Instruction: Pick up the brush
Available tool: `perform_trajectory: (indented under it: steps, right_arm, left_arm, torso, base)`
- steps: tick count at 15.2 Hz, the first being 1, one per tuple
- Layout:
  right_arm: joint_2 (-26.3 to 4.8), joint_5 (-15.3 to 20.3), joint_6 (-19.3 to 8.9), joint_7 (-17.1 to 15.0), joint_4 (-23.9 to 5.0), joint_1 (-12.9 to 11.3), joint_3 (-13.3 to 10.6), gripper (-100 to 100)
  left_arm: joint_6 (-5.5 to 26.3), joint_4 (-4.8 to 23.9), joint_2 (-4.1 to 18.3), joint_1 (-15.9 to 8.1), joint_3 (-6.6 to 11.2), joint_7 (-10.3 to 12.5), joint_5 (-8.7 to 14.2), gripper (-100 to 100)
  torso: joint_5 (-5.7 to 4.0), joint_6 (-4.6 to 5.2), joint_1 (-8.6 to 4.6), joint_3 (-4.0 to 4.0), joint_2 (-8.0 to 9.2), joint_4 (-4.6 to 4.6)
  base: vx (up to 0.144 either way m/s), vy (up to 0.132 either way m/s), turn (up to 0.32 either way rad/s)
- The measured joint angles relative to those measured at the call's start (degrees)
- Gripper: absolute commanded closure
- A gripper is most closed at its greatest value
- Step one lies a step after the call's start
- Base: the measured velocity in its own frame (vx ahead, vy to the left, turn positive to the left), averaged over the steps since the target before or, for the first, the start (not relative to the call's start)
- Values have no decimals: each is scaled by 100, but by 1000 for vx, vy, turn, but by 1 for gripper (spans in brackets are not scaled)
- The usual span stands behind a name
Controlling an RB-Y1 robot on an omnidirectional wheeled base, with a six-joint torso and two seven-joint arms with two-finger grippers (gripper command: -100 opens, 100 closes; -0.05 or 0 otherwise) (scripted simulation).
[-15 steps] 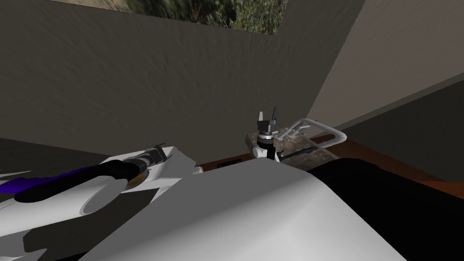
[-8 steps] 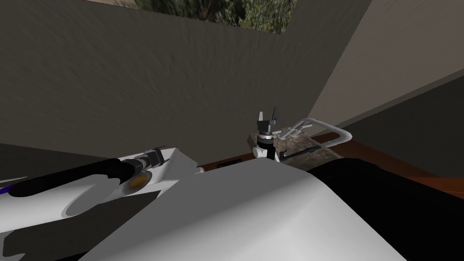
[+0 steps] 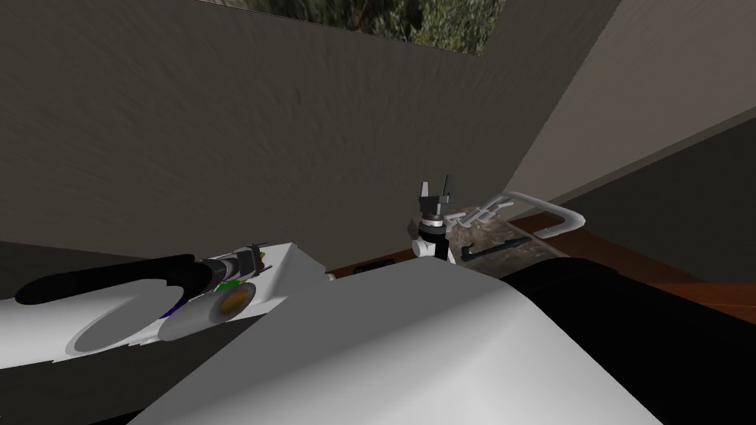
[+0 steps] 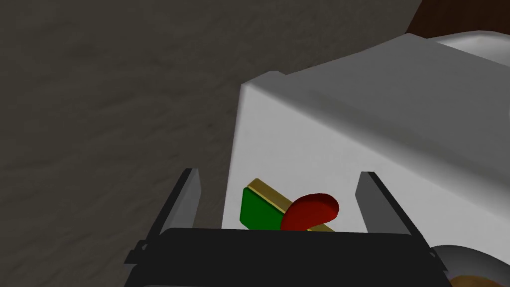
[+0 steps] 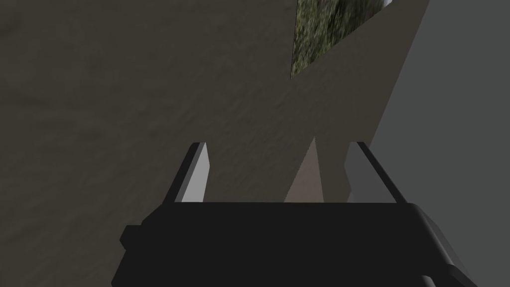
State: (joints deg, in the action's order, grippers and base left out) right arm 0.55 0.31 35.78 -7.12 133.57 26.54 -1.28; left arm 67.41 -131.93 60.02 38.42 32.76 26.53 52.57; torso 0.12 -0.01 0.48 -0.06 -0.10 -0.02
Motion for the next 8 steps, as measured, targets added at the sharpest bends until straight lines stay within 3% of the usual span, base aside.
perform_trajectory:
  steps: [8]
  right_arm:
    - [0,0,0,0,0,0,0,0]
  left_arm:
    - [871,102,575,88,229,160,658,-100]
  torso:
    - [1,0,4,-1,-3,0]
  base:
    - [33,114,-20]
